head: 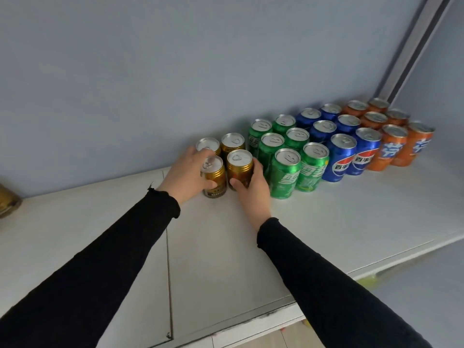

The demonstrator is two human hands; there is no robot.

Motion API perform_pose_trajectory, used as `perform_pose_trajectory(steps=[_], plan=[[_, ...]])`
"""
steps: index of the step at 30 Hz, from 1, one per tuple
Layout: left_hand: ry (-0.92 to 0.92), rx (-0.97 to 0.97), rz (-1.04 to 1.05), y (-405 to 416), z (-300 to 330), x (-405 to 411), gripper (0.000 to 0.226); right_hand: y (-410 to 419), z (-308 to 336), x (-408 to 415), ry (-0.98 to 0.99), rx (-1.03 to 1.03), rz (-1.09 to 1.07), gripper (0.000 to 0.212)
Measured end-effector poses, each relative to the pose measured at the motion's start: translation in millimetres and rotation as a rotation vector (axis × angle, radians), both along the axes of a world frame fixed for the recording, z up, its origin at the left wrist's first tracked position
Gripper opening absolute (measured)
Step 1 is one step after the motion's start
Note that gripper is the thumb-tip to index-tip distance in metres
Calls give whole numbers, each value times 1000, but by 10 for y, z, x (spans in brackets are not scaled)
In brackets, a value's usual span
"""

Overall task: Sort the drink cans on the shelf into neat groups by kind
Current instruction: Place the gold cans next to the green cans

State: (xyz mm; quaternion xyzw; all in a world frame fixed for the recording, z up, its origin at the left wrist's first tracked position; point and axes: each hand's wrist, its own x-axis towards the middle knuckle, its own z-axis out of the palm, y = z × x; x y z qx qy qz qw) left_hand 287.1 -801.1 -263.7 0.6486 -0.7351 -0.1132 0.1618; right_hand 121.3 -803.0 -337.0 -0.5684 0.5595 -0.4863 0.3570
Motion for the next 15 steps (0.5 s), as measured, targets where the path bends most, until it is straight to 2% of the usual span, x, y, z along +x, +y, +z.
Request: perform_pose_trajectory(steps=[11,15], plan=[[63,-96,9,57,-82,-115,77,9,-37,-17,14,-26,-7,85],[119,-124,35,217,-138,-53,84,269,-43,-48,130,-98,-30,85]])
